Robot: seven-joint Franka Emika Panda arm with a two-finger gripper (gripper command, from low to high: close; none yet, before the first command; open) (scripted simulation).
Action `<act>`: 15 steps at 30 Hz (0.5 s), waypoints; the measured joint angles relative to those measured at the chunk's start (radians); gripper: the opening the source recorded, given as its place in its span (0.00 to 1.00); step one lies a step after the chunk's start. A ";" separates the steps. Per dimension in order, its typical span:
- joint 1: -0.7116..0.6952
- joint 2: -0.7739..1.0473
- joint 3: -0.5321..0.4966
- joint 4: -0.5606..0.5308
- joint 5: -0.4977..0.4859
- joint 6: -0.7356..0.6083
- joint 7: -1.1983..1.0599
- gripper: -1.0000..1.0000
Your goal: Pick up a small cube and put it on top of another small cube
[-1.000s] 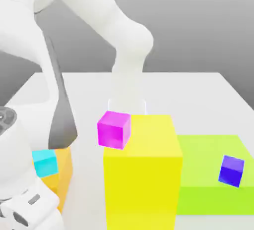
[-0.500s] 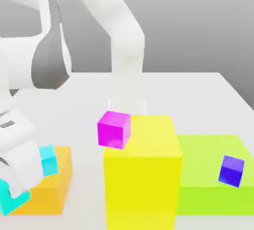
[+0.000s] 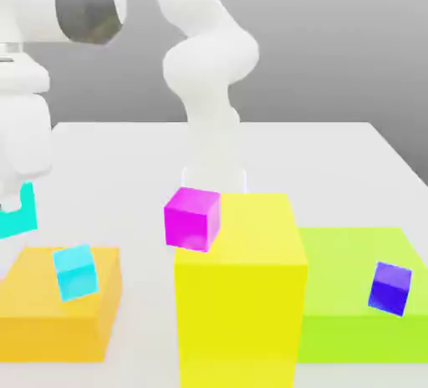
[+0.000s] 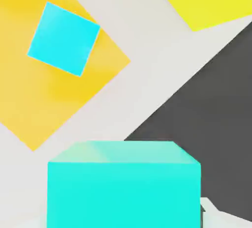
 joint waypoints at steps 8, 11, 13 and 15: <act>-0.118 -0.030 0.117 -0.073 -0.038 -0.061 0.101 0.00; -0.139 -0.030 0.132 -0.102 -0.044 -0.076 0.135 0.00; -0.148 -0.026 0.133 -0.122 -0.045 -0.084 0.156 0.00; -0.153 -0.020 0.128 -0.142 -0.044 -0.089 0.176 0.00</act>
